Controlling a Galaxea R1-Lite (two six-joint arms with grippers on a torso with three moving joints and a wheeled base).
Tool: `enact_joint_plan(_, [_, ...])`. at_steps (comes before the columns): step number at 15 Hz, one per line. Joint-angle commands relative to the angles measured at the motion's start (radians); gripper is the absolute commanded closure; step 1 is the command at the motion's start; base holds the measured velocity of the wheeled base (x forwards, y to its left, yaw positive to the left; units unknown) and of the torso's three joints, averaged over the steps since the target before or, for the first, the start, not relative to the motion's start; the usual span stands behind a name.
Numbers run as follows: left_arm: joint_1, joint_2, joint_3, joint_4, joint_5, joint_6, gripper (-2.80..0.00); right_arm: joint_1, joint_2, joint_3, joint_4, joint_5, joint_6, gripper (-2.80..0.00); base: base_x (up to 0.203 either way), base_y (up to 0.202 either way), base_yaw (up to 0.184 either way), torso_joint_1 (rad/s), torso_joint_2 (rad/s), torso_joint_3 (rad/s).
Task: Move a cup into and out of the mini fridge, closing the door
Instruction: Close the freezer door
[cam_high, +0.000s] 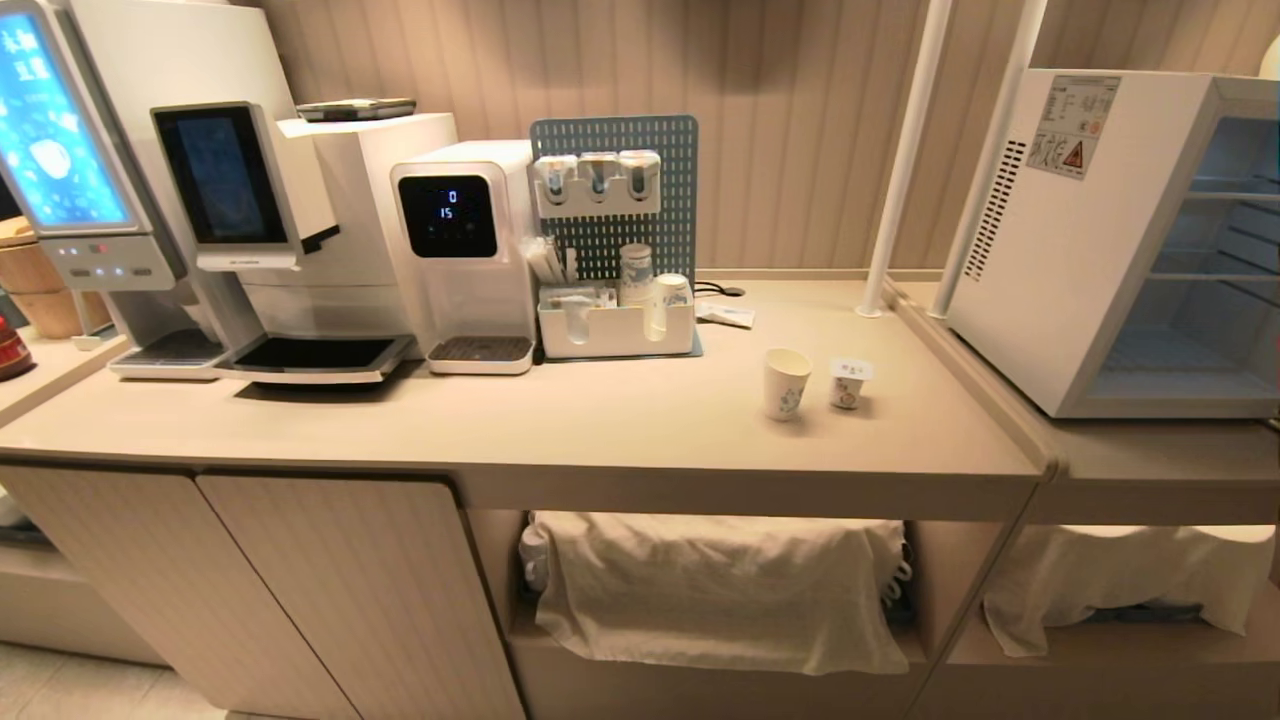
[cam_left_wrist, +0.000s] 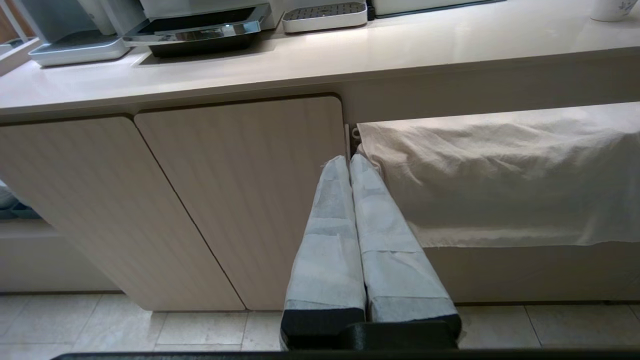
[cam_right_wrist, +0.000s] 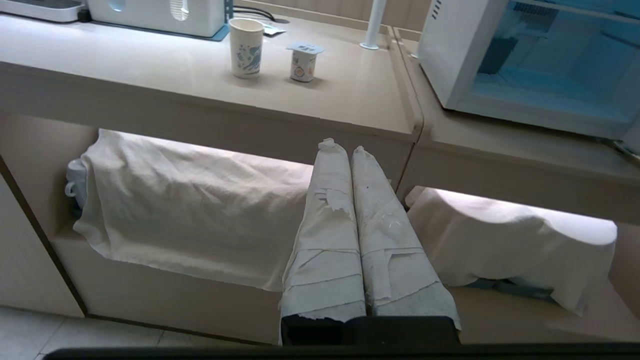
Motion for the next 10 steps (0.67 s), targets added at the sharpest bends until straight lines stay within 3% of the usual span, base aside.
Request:
enact_joint_plan(1, [0.0,0.001,0.0,0.0,0.0,0.0,0.0,0.0,0.0,0.0,-0.001,0.0,-0.01,0.0,0.0,-0.133,-0.007,0.004,0.0,0.0])
enact_joint_plan(10, [0.0,0.002,0.0,0.003,0.0,-0.005,0.0,0.0,0.0,0.0,-0.001,0.0,-0.027,0.0,0.0,-0.196,0.002,0.001,0.0,0.003])
